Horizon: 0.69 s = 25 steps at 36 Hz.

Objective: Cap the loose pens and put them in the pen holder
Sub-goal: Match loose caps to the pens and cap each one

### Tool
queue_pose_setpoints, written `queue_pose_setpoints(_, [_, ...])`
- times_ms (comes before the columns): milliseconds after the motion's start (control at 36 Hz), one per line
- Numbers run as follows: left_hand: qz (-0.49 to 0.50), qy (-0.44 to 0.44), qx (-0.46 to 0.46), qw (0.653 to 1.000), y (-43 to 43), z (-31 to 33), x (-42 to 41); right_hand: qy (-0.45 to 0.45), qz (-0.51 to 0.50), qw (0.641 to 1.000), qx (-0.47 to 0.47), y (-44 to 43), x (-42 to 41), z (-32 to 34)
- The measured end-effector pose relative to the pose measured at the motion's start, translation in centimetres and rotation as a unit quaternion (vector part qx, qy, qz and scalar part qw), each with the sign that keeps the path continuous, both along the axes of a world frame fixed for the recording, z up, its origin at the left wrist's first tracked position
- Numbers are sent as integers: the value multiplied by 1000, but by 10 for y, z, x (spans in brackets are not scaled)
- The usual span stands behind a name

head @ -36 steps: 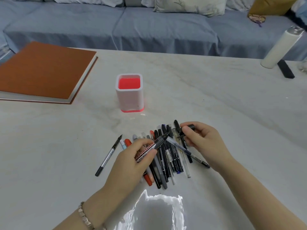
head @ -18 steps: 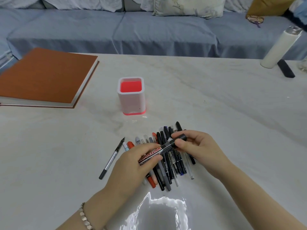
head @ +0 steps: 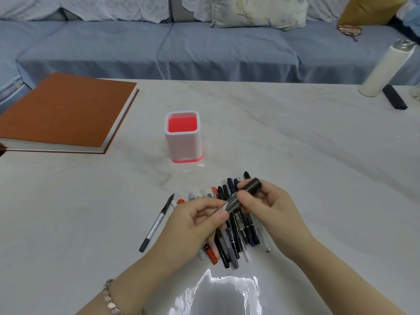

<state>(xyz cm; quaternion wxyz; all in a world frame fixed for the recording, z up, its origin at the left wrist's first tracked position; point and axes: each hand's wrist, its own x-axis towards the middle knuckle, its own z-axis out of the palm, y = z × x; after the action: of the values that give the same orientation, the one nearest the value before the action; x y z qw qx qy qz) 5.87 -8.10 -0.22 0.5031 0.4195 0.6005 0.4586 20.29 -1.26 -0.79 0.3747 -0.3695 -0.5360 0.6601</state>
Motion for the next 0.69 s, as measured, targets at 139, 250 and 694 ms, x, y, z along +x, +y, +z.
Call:
queue_pose_setpoints(139, [-26, 164, 50, 985, 1, -6, -6, -19, 19, 997, -67, -2, -14, -9])
queue_pose_setpoints(250, [37, 413, 38, 909, -2, -22, -31, -178, -7, 984, 24, 9, -15, -16])
queue_pose_setpoints(694, [112, 472, -129, 865, -13, -54, -69, -445, 19, 853, 272, 7, -17, -40])
